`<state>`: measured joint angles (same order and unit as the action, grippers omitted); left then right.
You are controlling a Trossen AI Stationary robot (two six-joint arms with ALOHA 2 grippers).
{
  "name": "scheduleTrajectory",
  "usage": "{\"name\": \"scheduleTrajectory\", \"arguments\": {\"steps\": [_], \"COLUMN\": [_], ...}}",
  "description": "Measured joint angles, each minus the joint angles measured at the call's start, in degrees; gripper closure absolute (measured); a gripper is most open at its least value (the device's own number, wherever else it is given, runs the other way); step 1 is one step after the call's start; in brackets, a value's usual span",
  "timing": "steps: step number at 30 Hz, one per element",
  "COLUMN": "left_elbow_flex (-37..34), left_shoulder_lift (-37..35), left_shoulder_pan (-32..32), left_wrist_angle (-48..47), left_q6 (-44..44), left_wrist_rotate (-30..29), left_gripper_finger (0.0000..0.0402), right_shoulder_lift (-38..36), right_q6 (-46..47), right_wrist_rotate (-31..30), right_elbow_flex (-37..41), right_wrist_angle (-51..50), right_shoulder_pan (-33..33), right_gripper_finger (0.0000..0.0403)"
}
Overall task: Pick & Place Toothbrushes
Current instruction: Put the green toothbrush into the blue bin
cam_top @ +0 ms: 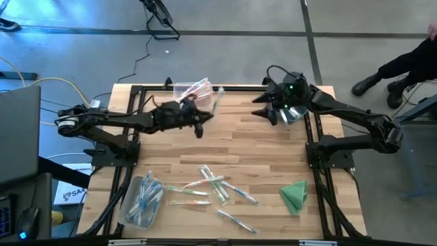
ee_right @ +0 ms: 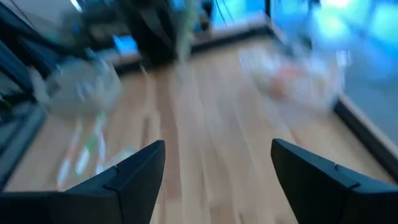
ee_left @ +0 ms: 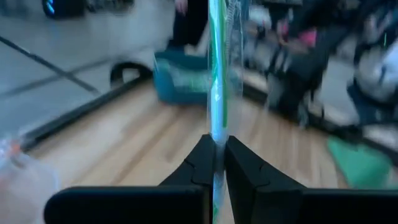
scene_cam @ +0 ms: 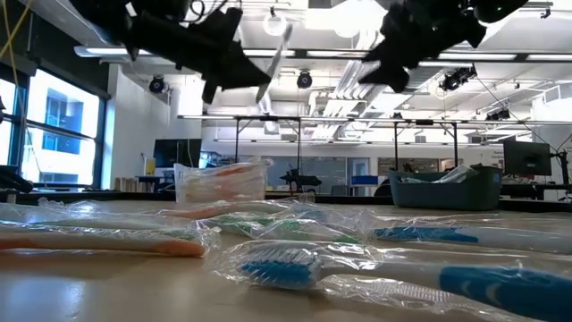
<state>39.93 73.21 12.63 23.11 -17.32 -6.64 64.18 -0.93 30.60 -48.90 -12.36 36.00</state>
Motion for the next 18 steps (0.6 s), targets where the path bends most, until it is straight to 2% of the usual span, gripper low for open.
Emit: {"name": "scheduleTrajectory", "arguments": {"steps": [3,6,11,15,18], "left_elbow_flex": [-0.17,-0.21,-0.16,-0.16,-0.16], "left_shoulder_lift": [0.41,1.01,1.00,1.01,1.01], "left_shoulder_pan": [0.68,0.64,0.45,0.45,0.47], "left_wrist_angle": [5.55,6.74,7.48,8.01,8.67], "left_q6": [-1.75,-2.54,-2.71,-2.69,-2.43], "left_wrist_rotate": [-1.25,-1.43,-1.43,-1.78,-1.88], "left_gripper_finger": [0.0389,0.0389,0.0389,0.0389,0.0389], "right_shoulder_lift": [0.43,2.40,7.49,13.85,18.36], "right_q6": [2.97,6.91,11.25,12.70,18.24], "right_wrist_rotate": [3.48,5.43,5.51,3.06,2.86], "right_elbow_flex": [0.00,-0.02,-0.05,-0.04,-0.04], "right_wrist_angle": [9.63,19.80,30.18,36.69,44.62], "right_shoulder_pan": [-0.04,-1.56,-5.25,-8.29,-9.29], "right_gripper_finger": [0.0118,0.0118,0.0118,0.0118,0.0118]}}
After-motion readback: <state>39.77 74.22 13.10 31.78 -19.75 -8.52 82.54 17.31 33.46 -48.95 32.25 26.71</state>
